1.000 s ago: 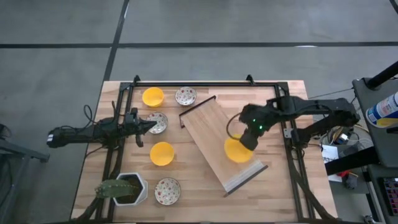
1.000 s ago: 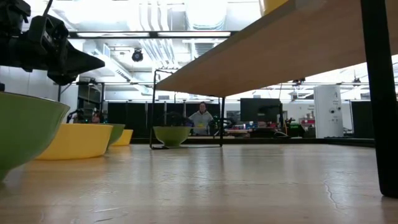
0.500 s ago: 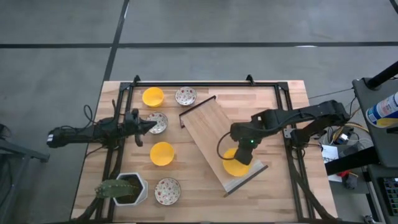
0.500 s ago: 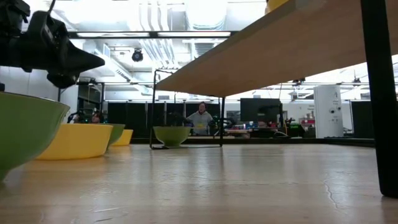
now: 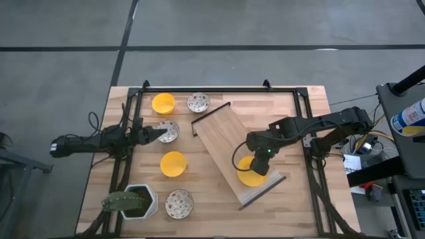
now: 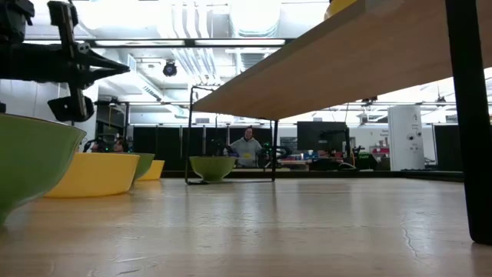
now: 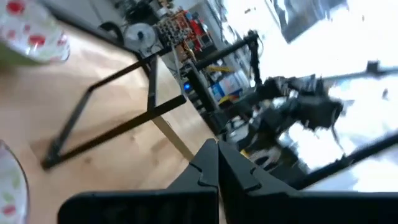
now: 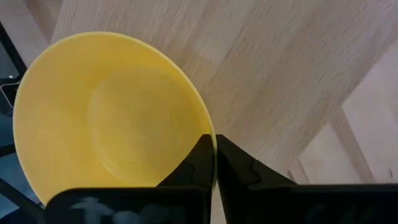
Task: Pick & Place Mini bowls
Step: Put the top right yellow bowl on the shelf, then stack the bottom yellow bowl on the yellow bowl on the shelf
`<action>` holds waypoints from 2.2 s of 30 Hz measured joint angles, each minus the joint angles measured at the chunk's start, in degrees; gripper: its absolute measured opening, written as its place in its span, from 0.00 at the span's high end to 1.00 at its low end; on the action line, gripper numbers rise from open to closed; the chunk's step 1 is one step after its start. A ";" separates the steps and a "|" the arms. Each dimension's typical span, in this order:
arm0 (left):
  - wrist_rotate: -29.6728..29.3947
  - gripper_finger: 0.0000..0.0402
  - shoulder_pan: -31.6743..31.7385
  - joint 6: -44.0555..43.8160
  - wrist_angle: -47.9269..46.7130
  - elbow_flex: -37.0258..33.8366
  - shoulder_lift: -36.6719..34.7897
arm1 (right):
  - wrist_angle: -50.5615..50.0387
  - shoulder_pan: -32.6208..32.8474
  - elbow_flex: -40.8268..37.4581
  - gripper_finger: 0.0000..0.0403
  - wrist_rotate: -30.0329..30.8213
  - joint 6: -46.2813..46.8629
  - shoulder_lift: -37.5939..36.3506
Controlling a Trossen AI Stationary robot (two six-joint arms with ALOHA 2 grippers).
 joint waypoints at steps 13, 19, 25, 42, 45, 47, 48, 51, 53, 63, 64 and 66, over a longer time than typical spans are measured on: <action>-1.17 0.93 0.00 -8.78 -0.65 0.08 0.13 | -0.15 0.00 0.11 0.75 0.20 -0.22 0.06; -1.27 0.78 0.00 -11.15 -0.47 0.15 0.18 | 0.30 -0.04 4.53 0.63 1.41 -3.29 -0.97; -0.58 0.67 0.00 -12.97 -1.32 1.46 0.75 | 0.26 -0.09 11.27 0.58 9.91 -8.54 -1.42; 8.97 0.65 -0.13 0.01 -39.76 29.52 26.85 | 1.27 -2.50 17.18 0.57 22.71 -13.26 -1.27; 9.91 0.65 -0.15 2.38 -45.13 34.00 33.68 | 2.41 -2.97 17.18 0.57 22.71 -13.29 -1.27; 11.24 0.65 -0.15 3.75 -47.57 36.03 38.03 | 3.28 -3.08 17.18 0.57 22.71 -13.28 -1.28; 12.00 0.65 -0.15 4.39 -47.97 36.68 39.91 | 3.61 -3.13 17.18 0.57 22.71 -13.29 -1.29; 14.33 0.65 -0.67 6.84 -47.35 37.72 45.39 | 3.97 -3.13 17.18 0.57 22.69 -13.29 -1.29; 15.09 0.65 -0.94 8.11 -47.21 37.66 48.89 | 4.05 -3.11 17.18 0.57 22.68 -13.29 -1.29; 18.43 0.65 -1.09 11.11 -47.28 37.76 57.88 | 4.22 -3.06 17.18 0.58 22.60 -13.22 -1.33; 18.70 0.65 -1.09 11.27 -47.32 37.74 58.66 | 4.24 -3.08 17.18 0.58 22.61 -13.21 -1.33; 19.26 0.65 -1.09 11.50 -47.38 37.70 59.80 | 4.24 -3.08 17.18 0.58 22.60 -13.22 -1.33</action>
